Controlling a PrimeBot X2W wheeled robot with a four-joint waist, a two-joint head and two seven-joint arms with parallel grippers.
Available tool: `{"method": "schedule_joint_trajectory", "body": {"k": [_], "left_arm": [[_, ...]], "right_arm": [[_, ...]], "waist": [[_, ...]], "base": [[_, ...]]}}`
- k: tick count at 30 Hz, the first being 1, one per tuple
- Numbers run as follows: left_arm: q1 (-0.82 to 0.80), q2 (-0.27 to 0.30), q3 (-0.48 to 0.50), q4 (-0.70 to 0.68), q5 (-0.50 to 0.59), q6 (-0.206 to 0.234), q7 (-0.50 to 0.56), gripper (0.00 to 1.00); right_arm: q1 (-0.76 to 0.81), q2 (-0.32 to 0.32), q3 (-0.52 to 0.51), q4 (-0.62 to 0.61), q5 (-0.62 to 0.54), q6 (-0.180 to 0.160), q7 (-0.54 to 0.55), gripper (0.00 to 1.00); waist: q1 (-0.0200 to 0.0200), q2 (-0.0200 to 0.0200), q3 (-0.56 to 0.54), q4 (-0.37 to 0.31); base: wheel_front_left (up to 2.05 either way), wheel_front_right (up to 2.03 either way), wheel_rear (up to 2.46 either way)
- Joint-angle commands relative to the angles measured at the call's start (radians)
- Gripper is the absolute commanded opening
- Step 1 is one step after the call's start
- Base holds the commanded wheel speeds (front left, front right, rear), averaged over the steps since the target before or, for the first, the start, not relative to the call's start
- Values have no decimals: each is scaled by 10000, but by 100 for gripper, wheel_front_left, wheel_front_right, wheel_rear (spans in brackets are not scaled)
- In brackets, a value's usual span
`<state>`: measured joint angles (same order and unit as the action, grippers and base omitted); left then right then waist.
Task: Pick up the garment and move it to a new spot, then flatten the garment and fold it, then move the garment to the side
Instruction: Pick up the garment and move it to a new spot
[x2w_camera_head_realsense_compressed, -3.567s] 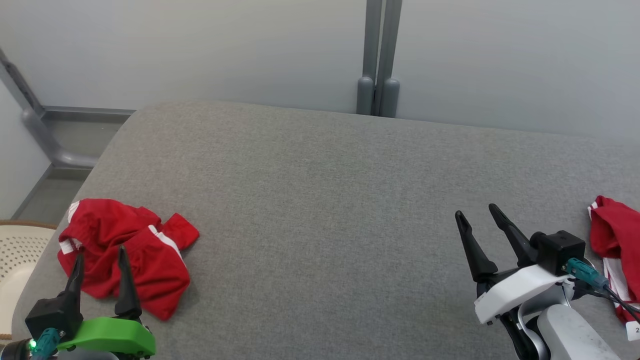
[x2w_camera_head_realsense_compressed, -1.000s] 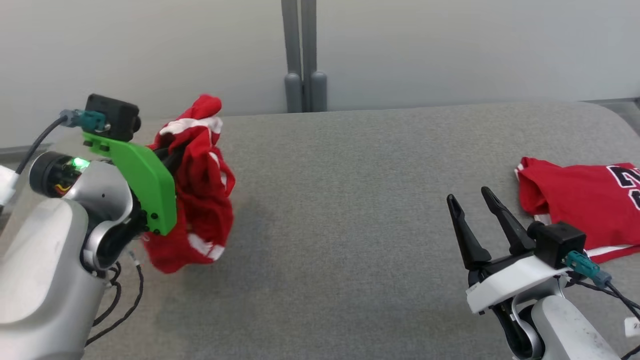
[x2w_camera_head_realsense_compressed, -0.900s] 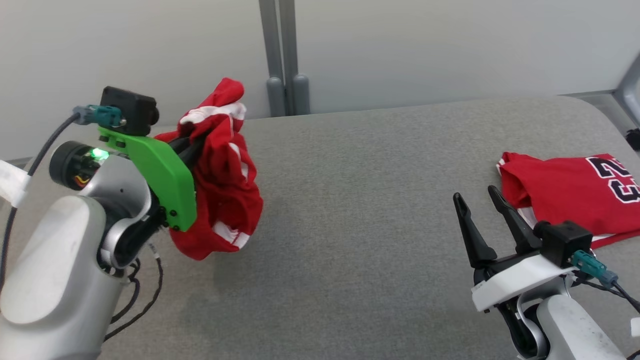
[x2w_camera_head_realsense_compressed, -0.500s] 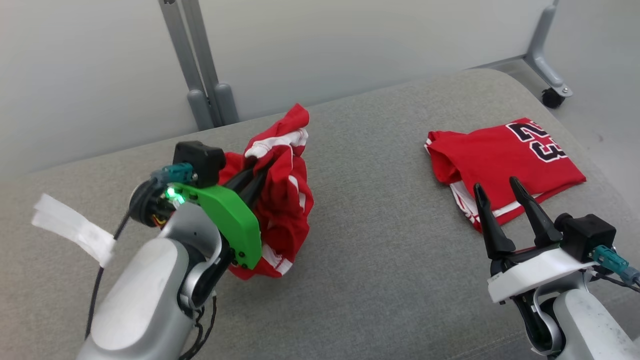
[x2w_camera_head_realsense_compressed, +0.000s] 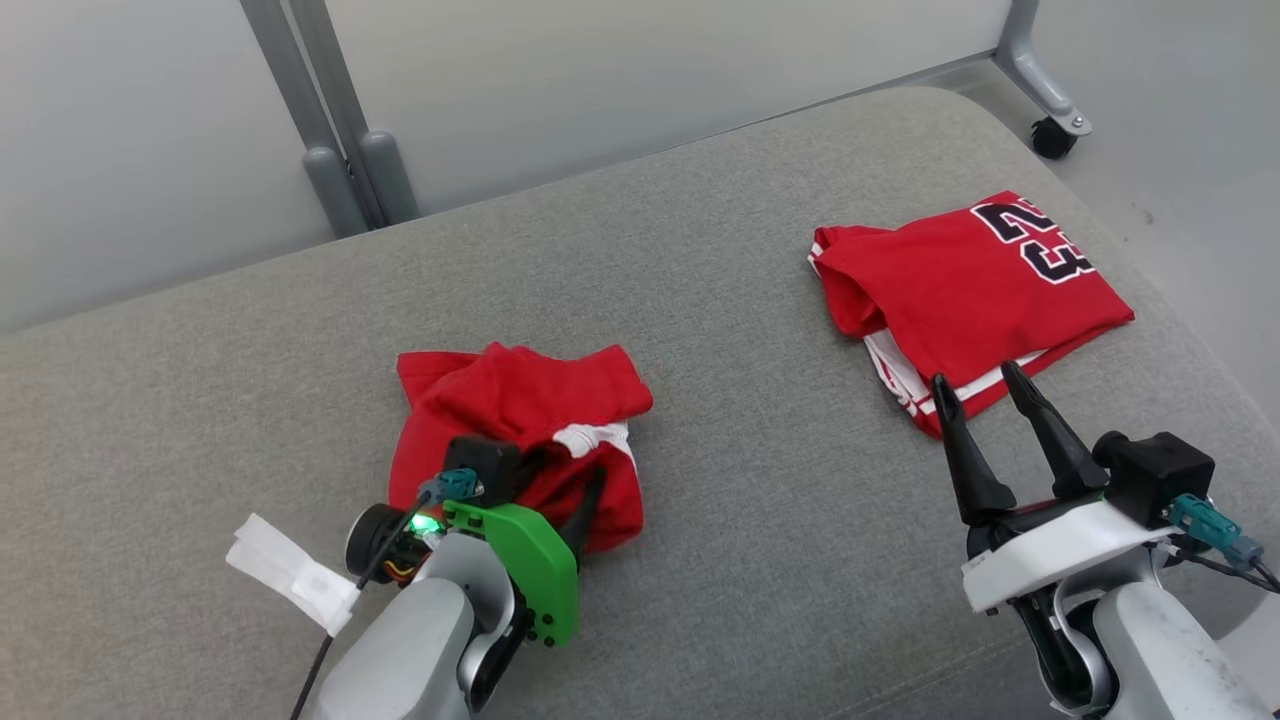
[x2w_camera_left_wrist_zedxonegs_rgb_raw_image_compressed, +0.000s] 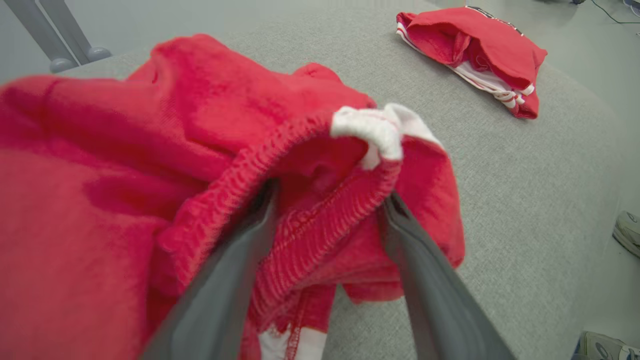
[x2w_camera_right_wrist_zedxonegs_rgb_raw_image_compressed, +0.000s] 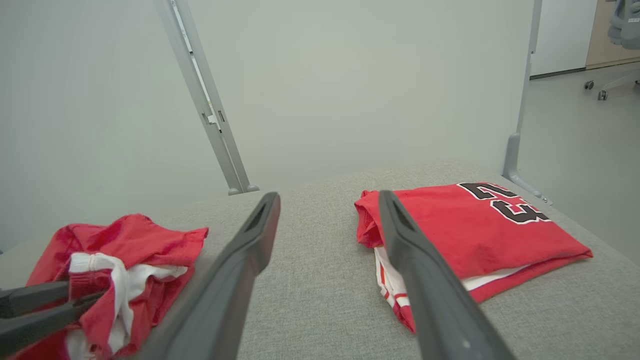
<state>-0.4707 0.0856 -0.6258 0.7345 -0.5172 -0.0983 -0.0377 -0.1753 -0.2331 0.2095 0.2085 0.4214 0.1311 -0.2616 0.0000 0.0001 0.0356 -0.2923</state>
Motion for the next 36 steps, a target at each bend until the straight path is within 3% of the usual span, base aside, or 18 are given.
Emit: {"method": "schedule_joint_trajectory", "body": {"k": [1, 8, 12, 16, 21, 25, 31, 36], "left_arm": [[-196, 20, -38, 168, -63, -63, -192, 100], [-309, 288, -412, 65, 88, -222, -651, 100], [-10, 707, -439, -776, -77, -239, -421, 100], [449, 1324, -128, -2086, -342, 38, -9, 100], [1333, 2383, 755, -4094, -717, 980, 238, 100], [2247, 2970, 1807, -5417, -1012, 1928, -306, 100], [3733, 3287, 2903, -6406, -1170, 2947, -1489, 100], [4776, 3206, 3294, -6773, -1143, 3248, -2025, 100]], "right_arm": [[-17, -30, -13, 24, 29, -8, -42, 100], [199, -100, -195, 22, -4, -8, -42, 100], [341, -152, -450, -62, -47, -8, -42, 100], [520, -179, -713, -146, -97, -8, -42, 100], [698, -125, -957, -301, -139, -8, -42, 100], [836, -19, -1053, -425, -191, -8, -42, 100], [1197, 126, -1195, -486, -235, -8, -42, 100], [1562, 282, -1489, -567, -352, -8, -42, 100]], "waist": [[0, -1, -94, 149], [0, -1, -438, 592], [0, -1, -623, 899], [0, -1, -760, 1193], [0, -1, -829, 1460], [0, -1, -838, 1583], [0, -1, -956, 1666], [0, -1, -1071, 1714]], "base": [[0, 0, 0], [0, 0, 0], [0, 0, 0], [0, 0, 0], [0, 0, 0], [0, 0, 0], [0, 0, 0], [0, 0, 0]]}}
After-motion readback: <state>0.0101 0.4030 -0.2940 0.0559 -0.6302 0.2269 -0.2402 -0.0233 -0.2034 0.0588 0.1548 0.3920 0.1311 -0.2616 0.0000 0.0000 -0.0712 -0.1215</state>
